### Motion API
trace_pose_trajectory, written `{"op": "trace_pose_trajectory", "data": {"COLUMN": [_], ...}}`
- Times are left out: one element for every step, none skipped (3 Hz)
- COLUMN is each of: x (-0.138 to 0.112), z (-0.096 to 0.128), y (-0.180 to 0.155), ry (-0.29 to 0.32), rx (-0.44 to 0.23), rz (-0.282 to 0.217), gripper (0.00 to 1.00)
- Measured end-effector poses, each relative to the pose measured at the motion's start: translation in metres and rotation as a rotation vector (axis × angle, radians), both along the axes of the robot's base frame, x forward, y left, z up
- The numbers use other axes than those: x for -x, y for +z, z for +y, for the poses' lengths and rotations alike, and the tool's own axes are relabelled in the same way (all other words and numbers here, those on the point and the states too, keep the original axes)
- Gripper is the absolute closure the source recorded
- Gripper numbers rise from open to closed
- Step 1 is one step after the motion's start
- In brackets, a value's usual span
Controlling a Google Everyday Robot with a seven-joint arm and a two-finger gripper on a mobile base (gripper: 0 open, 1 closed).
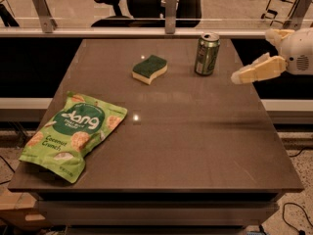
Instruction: Pick green can
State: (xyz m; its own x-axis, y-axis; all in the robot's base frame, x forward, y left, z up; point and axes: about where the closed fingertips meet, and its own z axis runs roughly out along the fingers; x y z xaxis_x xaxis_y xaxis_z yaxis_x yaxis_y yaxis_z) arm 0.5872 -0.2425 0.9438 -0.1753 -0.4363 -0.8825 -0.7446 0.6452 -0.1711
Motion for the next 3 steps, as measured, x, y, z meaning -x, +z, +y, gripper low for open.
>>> {"op": "trace_pose_trajectory", "data": {"x": [-0.0119, -0.0187, -0.0182], "z": [0.0045, 0.0071, 0.0072], "y": [-0.0099, -0.0157, -0.0155], "ry": [0.021, 0.033, 0.029], "rx": [-0.089, -0.139, -0.140], "rz": [-0.003, -0.004, -0.006], "gripper": [0.00, 0.00, 0.00]}}
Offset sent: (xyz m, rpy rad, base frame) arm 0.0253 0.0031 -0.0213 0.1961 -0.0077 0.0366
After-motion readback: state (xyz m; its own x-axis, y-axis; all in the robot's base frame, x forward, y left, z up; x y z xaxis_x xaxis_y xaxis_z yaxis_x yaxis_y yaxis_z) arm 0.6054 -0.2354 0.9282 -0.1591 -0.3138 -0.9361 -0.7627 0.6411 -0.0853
